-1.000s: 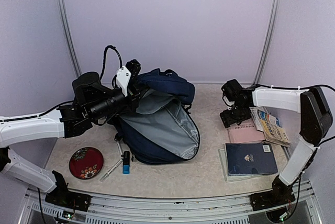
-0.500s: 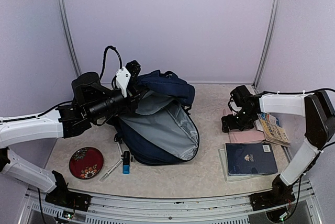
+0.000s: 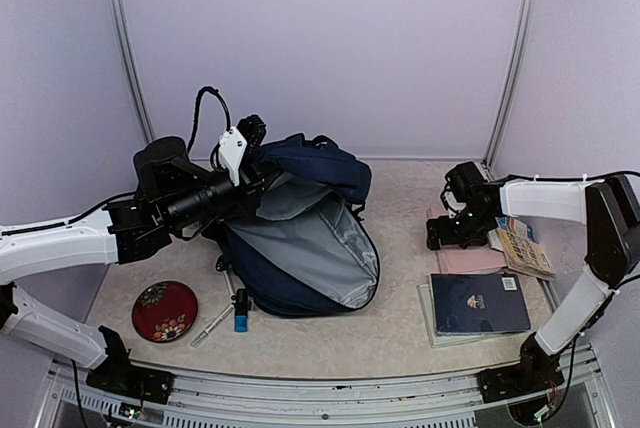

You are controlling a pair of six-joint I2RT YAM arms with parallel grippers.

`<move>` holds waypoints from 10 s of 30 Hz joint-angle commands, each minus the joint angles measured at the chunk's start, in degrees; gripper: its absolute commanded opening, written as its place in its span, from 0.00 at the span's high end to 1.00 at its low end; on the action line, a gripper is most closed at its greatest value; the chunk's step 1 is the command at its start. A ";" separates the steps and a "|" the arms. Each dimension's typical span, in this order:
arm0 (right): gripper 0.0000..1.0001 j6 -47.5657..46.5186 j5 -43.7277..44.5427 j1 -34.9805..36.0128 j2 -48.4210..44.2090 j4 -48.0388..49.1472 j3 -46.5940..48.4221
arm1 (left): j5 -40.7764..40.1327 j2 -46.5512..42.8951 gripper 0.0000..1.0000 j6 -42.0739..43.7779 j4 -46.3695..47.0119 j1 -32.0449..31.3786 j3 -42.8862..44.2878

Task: Pack the student bag
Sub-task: Move the book to the center of the board, then adjust the book at the center of the board, then pick up the book from the center of the board.

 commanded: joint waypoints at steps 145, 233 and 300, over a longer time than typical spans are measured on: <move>0.56 9.12 -52.13 12.76 6.88 24.41 9.84 | 1.44 -1.17 1.00 -0.91 1.50 1.03 2.00; 0.52 -2.80 -10.35 33.13 19.34 -1.72 37.59 | -23.41 -19.07 1.00 -1.80 -14.07 7.50 0.23; 0.20 2.13 1.40 32.48 12.16 2.13 25.58 | -20.55 -17.02 1.00 -2.45 -13.58 8.82 0.06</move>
